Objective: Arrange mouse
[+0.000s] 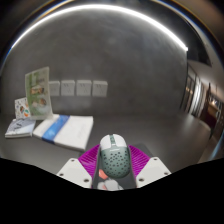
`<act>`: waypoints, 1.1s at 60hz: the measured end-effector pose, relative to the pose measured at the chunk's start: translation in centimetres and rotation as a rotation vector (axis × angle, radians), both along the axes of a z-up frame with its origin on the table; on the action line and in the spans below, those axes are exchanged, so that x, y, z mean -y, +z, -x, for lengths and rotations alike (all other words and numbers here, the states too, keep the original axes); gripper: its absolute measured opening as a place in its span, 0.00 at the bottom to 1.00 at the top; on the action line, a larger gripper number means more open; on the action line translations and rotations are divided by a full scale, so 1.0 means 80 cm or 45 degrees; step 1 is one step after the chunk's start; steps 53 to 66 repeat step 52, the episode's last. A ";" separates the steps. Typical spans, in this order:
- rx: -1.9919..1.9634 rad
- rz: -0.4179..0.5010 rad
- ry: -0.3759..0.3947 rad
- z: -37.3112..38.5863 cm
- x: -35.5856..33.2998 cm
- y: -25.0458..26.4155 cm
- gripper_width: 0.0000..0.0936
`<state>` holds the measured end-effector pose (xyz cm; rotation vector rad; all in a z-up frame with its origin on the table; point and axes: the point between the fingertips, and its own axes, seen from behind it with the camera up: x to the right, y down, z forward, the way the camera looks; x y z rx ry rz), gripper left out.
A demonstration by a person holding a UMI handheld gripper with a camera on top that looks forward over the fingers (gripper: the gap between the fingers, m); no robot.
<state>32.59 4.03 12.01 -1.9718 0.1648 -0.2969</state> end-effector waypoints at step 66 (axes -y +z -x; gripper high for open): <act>-0.419 0.103 0.377 -0.117 0.209 -0.074 0.90</act>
